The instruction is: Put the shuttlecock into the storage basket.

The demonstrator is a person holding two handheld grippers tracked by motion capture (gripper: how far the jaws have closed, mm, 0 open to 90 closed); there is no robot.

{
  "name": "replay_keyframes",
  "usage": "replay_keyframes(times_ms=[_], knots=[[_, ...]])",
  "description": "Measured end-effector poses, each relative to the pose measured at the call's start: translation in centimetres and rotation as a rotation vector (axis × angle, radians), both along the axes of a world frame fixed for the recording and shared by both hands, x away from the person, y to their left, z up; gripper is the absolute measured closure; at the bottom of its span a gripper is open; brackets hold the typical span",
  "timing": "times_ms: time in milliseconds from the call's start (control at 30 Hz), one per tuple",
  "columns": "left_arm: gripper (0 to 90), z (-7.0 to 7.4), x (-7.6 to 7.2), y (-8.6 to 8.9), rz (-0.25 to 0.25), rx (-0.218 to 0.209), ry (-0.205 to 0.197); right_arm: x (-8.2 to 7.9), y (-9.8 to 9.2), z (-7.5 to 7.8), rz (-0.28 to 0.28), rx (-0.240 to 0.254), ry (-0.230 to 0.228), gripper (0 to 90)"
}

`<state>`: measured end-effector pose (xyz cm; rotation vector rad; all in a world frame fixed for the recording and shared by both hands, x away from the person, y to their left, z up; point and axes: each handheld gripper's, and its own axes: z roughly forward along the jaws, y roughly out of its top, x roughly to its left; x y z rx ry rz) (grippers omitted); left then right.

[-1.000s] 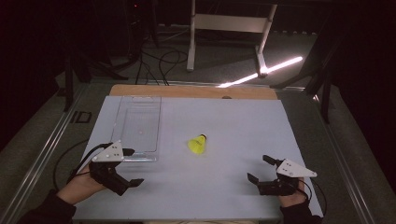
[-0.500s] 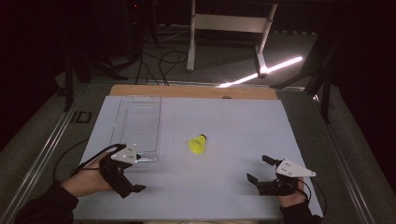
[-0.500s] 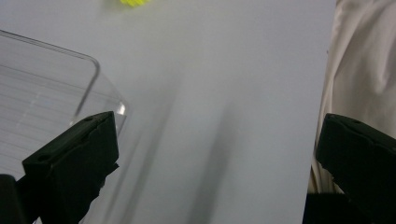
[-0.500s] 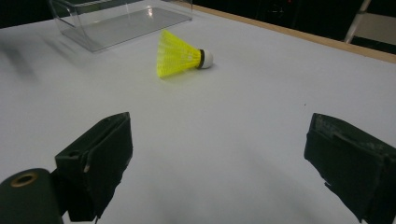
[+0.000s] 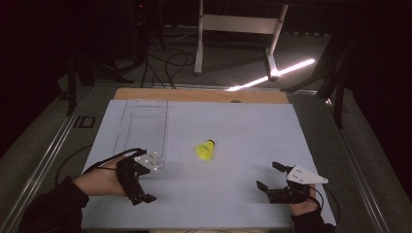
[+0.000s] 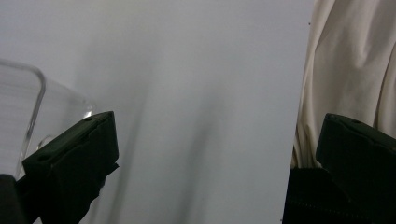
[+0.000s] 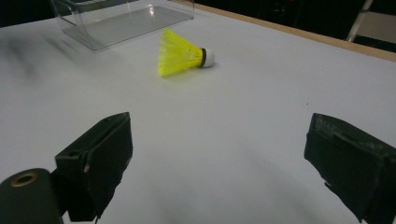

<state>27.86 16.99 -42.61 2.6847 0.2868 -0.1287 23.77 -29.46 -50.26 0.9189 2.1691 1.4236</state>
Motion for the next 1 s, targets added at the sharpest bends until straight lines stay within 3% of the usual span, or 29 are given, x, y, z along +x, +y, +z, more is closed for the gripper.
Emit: replay_keyframes(times_ms=[267,700,1000], knots=[[0.0,0.2,0.8,-1.8,-0.037,0.0,0.03,0.0,0.0,0.0,0.003,0.0,0.002,8.2],[0.0,1.1,2.0,-4.6,-0.08,-0.02,0.004,0.0,0.0,0.0,0.007,0.002,0.004,8.2],[0.0,2.0,3.1,-6.2,-0.071,-0.037,-0.013,0.0,0.0,0.0,0.007,0.003,0.004,8.2]])
